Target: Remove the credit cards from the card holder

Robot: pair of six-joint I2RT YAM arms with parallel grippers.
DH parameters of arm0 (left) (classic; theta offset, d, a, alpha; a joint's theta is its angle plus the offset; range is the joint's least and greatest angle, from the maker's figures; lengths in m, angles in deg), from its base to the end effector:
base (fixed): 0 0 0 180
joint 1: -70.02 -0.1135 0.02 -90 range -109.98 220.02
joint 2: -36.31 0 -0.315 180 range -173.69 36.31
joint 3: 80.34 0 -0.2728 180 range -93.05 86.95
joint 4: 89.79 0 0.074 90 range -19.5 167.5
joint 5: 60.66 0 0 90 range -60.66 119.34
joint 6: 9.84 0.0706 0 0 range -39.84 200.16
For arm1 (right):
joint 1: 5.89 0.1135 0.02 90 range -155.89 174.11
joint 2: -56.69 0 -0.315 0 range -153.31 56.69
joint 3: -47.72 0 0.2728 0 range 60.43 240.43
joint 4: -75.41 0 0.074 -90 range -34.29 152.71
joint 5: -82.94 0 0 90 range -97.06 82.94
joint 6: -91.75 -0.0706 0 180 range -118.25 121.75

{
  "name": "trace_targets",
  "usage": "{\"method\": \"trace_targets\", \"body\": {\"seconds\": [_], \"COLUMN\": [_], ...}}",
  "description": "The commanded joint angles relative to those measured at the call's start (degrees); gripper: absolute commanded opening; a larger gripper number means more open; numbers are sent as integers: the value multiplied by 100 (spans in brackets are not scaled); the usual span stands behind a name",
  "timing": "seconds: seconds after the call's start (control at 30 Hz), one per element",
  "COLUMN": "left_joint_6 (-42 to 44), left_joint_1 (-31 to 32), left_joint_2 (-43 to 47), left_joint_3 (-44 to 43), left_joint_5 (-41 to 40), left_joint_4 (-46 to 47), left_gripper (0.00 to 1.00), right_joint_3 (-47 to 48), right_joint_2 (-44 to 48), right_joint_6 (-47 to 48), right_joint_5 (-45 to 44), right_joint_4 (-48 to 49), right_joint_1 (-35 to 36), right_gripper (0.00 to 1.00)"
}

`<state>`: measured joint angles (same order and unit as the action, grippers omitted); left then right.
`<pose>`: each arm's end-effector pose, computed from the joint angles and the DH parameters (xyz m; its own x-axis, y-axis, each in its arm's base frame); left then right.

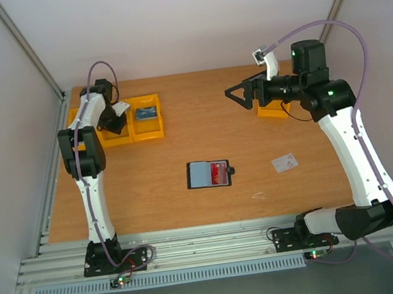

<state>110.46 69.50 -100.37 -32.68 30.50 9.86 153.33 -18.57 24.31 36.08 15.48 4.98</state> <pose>0.5346 0.0034 0.1650 -0.8633 0.4966 -0.0901 0.4961 0.8678 0.0293 0.2702 0.1010 0.4940 -0.1708 -0.3179 -0.9326 -0.8524 0.5225 -0.0219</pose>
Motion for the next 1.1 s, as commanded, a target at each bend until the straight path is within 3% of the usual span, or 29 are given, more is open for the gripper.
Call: {"method": "trace_targets", "body": {"seconds": [0.0, 0.13, 0.4, 0.57, 0.73, 0.83, 1.0, 1.07], "left_joint_6": [-239, -112, 21, 20, -307, -1036, -1543, -1715], "left_joint_1": [25, 25, 25, 25, -40, -147, -143, -110], "left_joint_2": [-402, -541, -583, -346, 300, 235, 162, 80], "left_joint_3": [-179, -146, -56, -21, 150, 1, 169, 120], "left_joint_5": [-939, -1387, -1486, -969, 357, 524, 445, 470], "left_joint_4": [544, 1074, 2015, 1967, 1419, 759, 289, 121], "left_gripper": [16, 20, 24, 24, 24, 17, 1, 0], "right_joint_3": [299, 346, 456, 492, 466, 452, 485, 515], "right_joint_2": [-124, -162, -188, -201, -166, -145, -128, -133], "right_joint_6": [-132, -154, -153, -201, -222, -227, -195, -191], "right_joint_5": [34, 20, -16, -7, -24, -42, -41, -42], "right_joint_4": [0, -4, -34, -41, -67, -79, -129, -146], "right_joint_1": [-33, -33, -33, -33, -32, -33, -33, -33], "right_gripper": [98, 98, 99, 99, 99, 99, 99, 99]}}
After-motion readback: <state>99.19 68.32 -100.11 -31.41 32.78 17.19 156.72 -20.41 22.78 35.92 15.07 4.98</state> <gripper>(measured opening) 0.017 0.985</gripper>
